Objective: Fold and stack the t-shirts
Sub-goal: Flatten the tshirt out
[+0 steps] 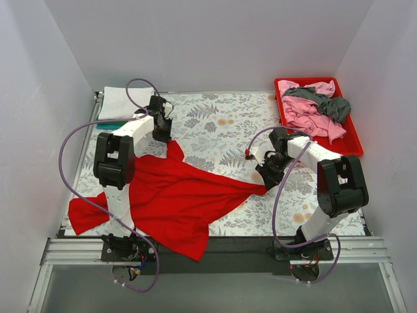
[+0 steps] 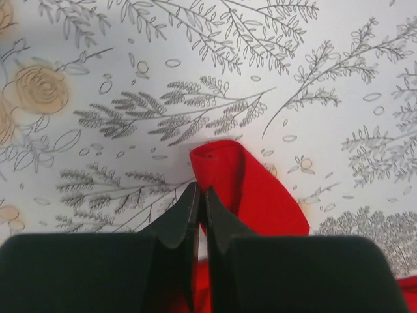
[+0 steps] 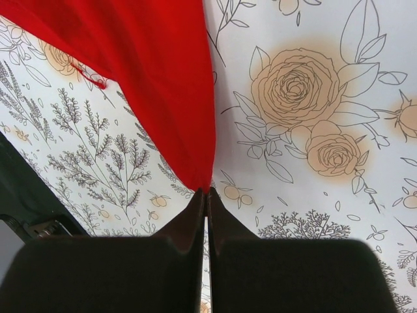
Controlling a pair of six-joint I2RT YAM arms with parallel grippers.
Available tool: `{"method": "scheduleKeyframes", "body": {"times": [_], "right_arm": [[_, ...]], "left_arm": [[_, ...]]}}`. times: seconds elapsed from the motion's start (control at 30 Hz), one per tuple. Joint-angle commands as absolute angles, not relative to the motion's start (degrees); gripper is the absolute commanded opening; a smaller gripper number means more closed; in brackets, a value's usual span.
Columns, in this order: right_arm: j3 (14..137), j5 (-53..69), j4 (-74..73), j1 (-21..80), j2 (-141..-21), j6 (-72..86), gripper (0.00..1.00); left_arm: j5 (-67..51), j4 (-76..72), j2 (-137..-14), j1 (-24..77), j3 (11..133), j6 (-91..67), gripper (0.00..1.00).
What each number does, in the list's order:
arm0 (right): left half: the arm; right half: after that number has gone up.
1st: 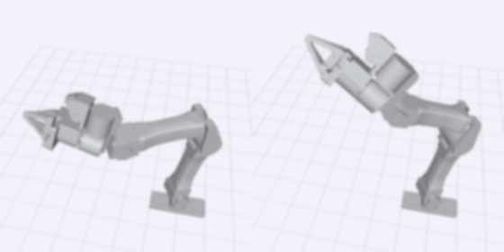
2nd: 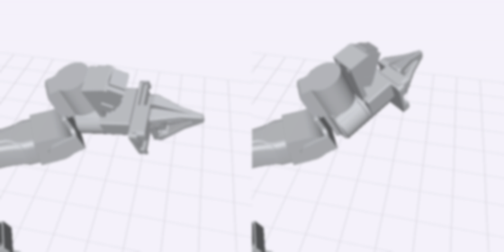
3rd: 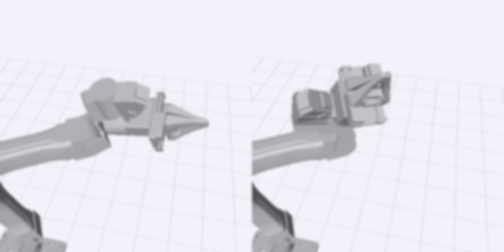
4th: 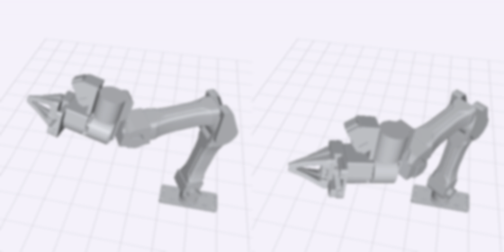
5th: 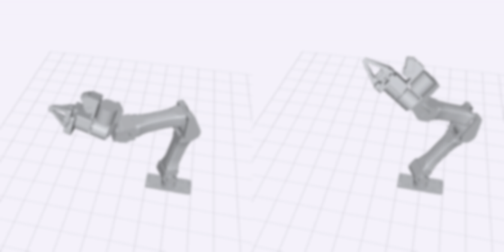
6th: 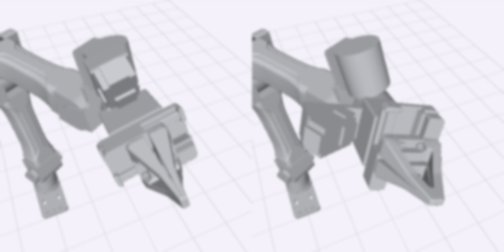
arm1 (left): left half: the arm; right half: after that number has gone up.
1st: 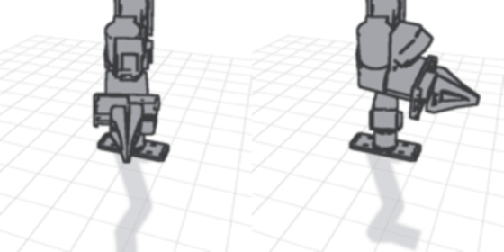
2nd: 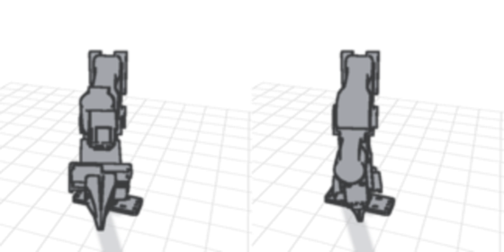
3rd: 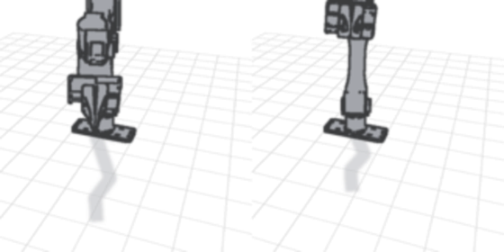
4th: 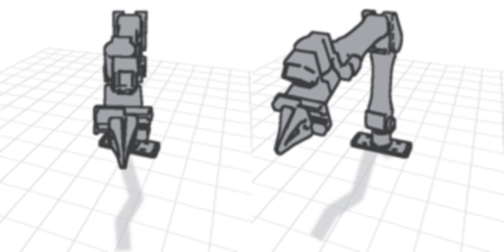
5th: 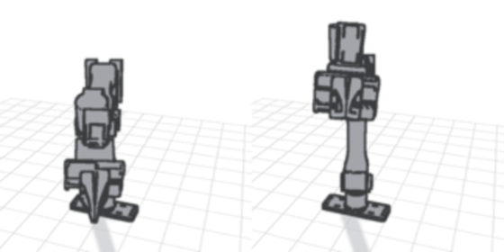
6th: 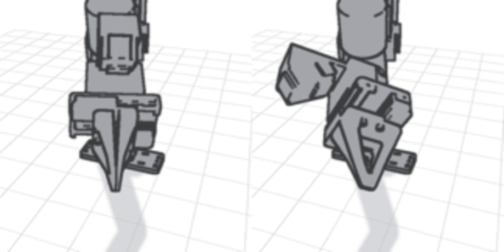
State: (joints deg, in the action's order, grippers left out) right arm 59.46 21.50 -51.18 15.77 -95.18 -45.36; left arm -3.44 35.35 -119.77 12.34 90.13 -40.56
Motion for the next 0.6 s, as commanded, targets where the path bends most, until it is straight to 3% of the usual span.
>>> {"method": "scheduleKeyframes", "body": {"times": [0.0,0.23,0.27,0.3,0.33,0.4,0.57], "right_arm": [[61.2,23.6,-52.4,15.5,-94.5,-45.7,0.01],[59.2,23.6,-52.4,15.0,-93.2,-46.1,0.01],[59.2,23.6,-52.4,14.9,-93.1,-46.0,0.01],[59.3,23.8,-52.5,14.2,-93.1,-46.0,0.01],[59.3,23.9,-52.5,13.7,-93.1,-46.0,0.01],[59.4,23.6,-52.6,12.8,-93.3,-46.0,0.01],[59.1,23.1,-53.0,12.0,-92.9,-46.5,0.01]], "left_arm": [[-6.1,32.3,-109.7,11.5,87.1,-39.0,0.0],[-15.3,32.9,-103.1,21.7,83.1,-36.9,0.01],[-18.2,34.0,-103.6,24.7,82.9,-36.7,0.07],[-21.8,35.8,-104.3,25.8,82.5,-35.4,0.23],[-25.0,36.3,-104.4,26.7,81.4,-34.5,0.33],[-31.7,37.5,-104.3,28.3,80.9,-33.4,0.44],[-35.8,41.5,-104.0,23.2,83.6,-29.2,0.47]]}}
